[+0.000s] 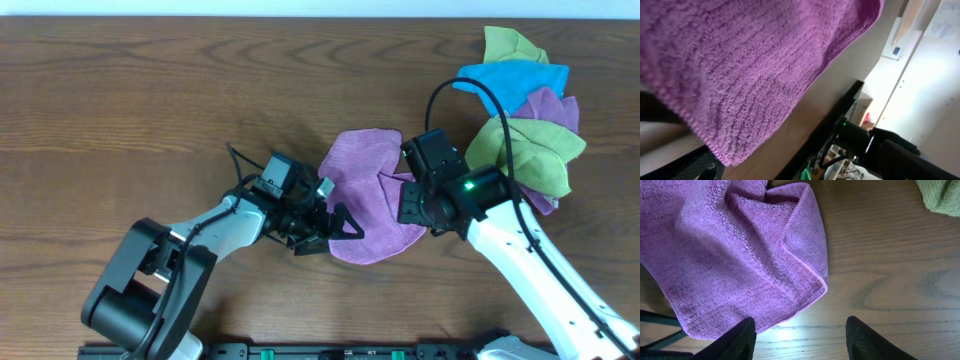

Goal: Fold the cloth

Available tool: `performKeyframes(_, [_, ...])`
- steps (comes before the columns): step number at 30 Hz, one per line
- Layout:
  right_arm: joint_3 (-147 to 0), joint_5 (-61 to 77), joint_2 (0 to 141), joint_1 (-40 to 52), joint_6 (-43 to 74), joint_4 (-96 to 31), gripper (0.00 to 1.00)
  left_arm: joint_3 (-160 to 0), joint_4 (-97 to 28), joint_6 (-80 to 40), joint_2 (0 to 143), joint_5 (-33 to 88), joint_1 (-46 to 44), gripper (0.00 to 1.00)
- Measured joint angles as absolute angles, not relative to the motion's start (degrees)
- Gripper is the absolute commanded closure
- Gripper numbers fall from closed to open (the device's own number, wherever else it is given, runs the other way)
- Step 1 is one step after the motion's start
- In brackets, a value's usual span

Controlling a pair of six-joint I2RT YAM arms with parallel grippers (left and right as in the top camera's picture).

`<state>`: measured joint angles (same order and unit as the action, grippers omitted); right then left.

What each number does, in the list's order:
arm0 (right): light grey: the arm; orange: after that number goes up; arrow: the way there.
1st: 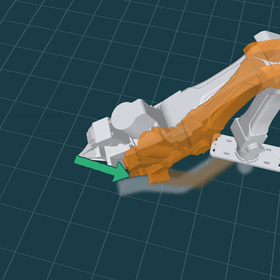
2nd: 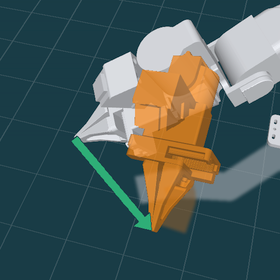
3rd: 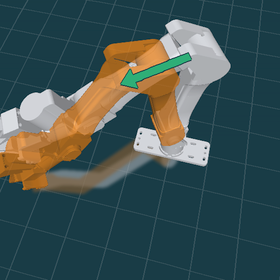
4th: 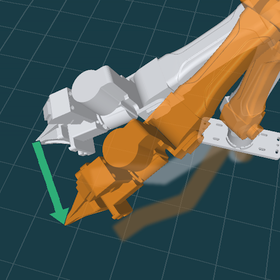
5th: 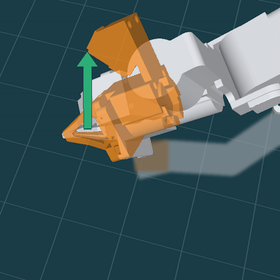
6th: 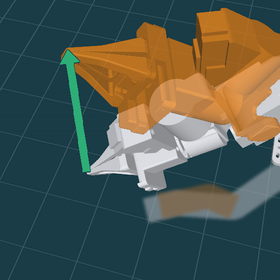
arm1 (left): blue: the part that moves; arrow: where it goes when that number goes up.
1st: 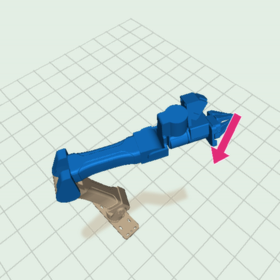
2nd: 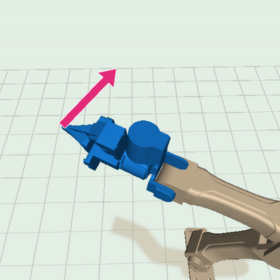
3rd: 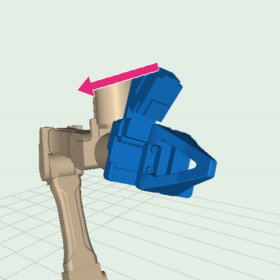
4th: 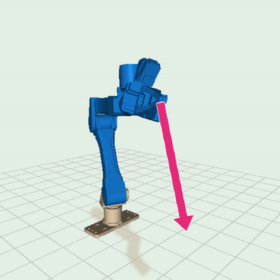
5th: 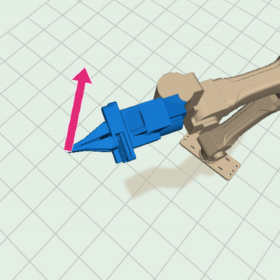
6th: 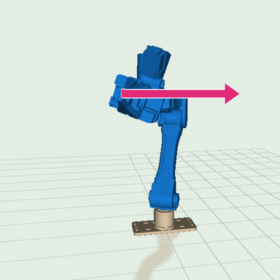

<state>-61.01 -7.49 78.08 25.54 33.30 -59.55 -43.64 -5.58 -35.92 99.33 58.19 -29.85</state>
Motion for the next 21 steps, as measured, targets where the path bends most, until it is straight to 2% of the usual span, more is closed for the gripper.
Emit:
performKeyframes(6, [-61.0, -7.5, 78.1, 25.5, 33.3, -59.5, 0.42, -43.7, -5.5, -36.0, 99.3, 55.7, -33.2, 0.0])
performKeyframes(8, [-61.0, -7.5, 78.1, 25.5, 33.3, -59.5, 0.42, -43.7, -5.3, -36.3, 99.4, 54.8, -34.4, 0.16])
performKeyframes(12, [-61.0, -7.5, 78.1, 25.5, 33.3, -59.7, 0.42, -43.7, -4.4, -36.7, 99.3, 53.5, -36.1, 0.3])
performKeyframes(14, [-61.0, -7.8, 78.1, 25.5, 33.3, -59.7, 0.41, -43.7, -4.5, -37.1, 99.3, 53.1, -36.2, 0.46])
performKeyframes(17, [-60.7, -9.3, 78.1, 25.5, 33.3, -58.9, 0.41, -43.7, -4.5, -37.3, 99.4, 52.1, -36.2, 0.6])
performKeyframes(18, [-60.4, -9.7, 78.0, 25.5, 33.3, -58.5, 0.41, -43.7, -4.5, -37.5, 99.3, 51.9, -36.2, 0.69])
performKeyframes(20, [-59.4, -10.2, 77.9, 25.5, 33.2, -57.5, 0.41, -43.6, -4.5, -37.5, 99.4, 51.5, -36.2, 0.94])
performKeyframes(21, [-58.8, -10.4, 77.9, 25.5, 33.2, -56.9, 0.41, -43.7, -4.5, -37.5, 99.3, 51.3, -36.2, 0.94])
